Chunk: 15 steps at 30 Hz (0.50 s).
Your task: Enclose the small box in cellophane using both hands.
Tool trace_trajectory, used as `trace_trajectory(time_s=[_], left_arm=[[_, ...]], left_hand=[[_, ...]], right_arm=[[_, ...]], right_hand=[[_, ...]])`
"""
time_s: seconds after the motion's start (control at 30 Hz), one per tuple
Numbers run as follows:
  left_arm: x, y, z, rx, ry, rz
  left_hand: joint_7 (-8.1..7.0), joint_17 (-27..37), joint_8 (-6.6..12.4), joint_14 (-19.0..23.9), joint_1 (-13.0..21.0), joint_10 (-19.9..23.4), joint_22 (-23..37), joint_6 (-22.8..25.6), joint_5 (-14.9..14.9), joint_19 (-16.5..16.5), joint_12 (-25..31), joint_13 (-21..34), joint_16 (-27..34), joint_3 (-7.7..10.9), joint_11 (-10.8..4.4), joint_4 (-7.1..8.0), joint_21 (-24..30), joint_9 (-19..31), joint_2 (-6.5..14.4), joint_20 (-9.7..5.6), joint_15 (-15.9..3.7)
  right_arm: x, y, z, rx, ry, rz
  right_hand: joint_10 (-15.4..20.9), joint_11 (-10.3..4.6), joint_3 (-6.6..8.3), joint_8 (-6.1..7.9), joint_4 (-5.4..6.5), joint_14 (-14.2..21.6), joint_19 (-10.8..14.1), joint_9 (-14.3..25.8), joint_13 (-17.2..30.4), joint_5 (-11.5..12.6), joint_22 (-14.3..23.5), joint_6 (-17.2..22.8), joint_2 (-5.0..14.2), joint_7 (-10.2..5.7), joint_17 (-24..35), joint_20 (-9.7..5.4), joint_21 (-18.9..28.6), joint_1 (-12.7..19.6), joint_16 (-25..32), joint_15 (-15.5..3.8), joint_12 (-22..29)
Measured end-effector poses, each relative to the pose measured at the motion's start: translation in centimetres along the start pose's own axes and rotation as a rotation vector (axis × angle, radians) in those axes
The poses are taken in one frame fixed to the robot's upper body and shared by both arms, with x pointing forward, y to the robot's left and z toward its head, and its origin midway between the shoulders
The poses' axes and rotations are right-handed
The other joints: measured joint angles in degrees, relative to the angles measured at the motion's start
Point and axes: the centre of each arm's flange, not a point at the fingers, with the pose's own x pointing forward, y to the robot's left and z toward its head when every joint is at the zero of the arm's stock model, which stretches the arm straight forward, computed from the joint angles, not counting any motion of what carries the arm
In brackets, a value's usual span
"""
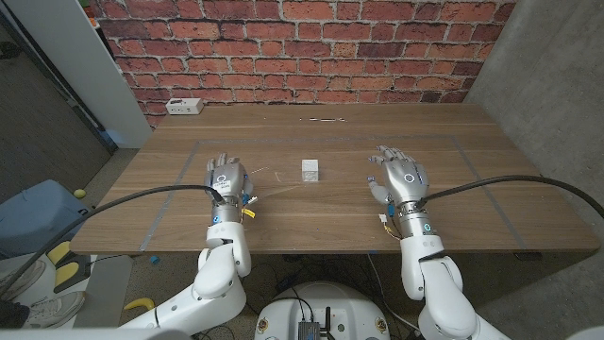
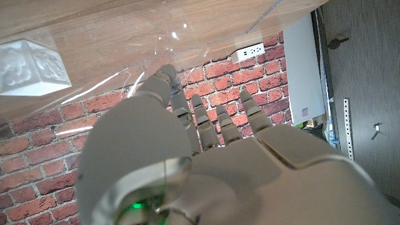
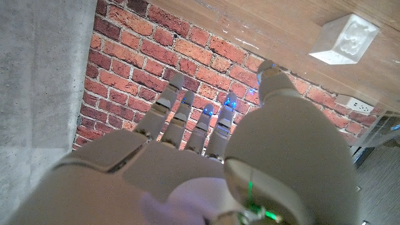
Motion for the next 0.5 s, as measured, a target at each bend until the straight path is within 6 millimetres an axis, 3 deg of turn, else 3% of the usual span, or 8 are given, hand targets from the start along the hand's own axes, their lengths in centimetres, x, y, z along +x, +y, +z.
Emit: trace_trajectory(time_s=[0.17, 0.23, 0.37, 0.5], left_arm=[[0.2, 0.1, 0.2, 0.003, 0.0, 0.007], [0.2, 0.2, 0.2, 0.003, -0.003, 0.009], [0.4, 0.2, 0.3, 0.005, -0.003, 0.008], [0.5, 0.2, 0.4, 0.006, -0.006, 0.008]], left_hand=[[0.06, 0.0, 0.0, 0.0, -0.1, 0.0, 0.0, 0.1, 0.0, 0.0, -0.2, 0.0, 0.0, 0.0, 0.0, 0.0, 0.0, 0.0, -0.1, 0.0, 0.0], [0.06, 0.0, 0.0, 0.0, -0.1, 0.0, 0.0, 0.1, 0.0, 0.0, -0.2, 0.0, 0.0, 0.0, 0.0, 0.0, 0.0, 0.0, -0.1, 0.0, 0.0], [0.06, 0.0, 0.0, 0.0, -0.1, 0.0, 0.0, 0.1, 0.0, 0.0, -0.2, 0.0, 0.0, 0.0, 0.0, 0.0, 0.0, 0.0, -0.1, 0.0, 0.01], [0.07, 0.0, 0.01, 0.0, -0.1, 0.0, 0.0, 0.1, 0.0, 0.0, -0.2, 0.0, 0.0, 0.0, 0.0, 0.0, 0.0, 0.0, -0.1, 0.0, 0.01]], right_arm=[[0.0, 0.0, 0.0, 0.003, -0.001, 0.025], [0.0, 0.1, 0.1, 0.0, -0.002, 0.03], [0.2, -0.7, 0.6, 0.009, -0.026, 0.029], [0.3, -1.1, 1.3, 0.013, -0.056, 0.028]], right_hand=[[-1.7, 0.48, -0.74, 0.06, 0.32, -0.8, -0.5, 0.1, 0.0, 1.0, 0.0, -2.8, -1.24, 0.05, 0.0, 0.48, -0.4, -1.3, 0.0, 0.19, 0.0], [-1.9, 0.26, -0.75, 0.92, 0.31, -1.1, -0.5, 0.1, 0.0, 1.5, 0.0, -1.8, -1.24, -1.29, 0.0, 0.48, -0.4, -1.3, 0.0, 0.07, 0.0], [-2.0, 0.15, -0.1, 2.85, -0.35, -1.1, -0.5, 0.1, 0.0, 2.8, 0.0, 3.3, -0.83, -2.47, 0.1, 0.48, -0.4, -0.8, 0.0, 0.07, 0.5], [-0.8, -1.01, 0.7, 4.76, -1.14, -1.1, -0.5, 0.1, 0.0, 4.0, 0.0, 9.8, -0.03, -2.96, 0.1, 0.48, -0.4, 1.1, 0.0, 0.07, 0.9]])
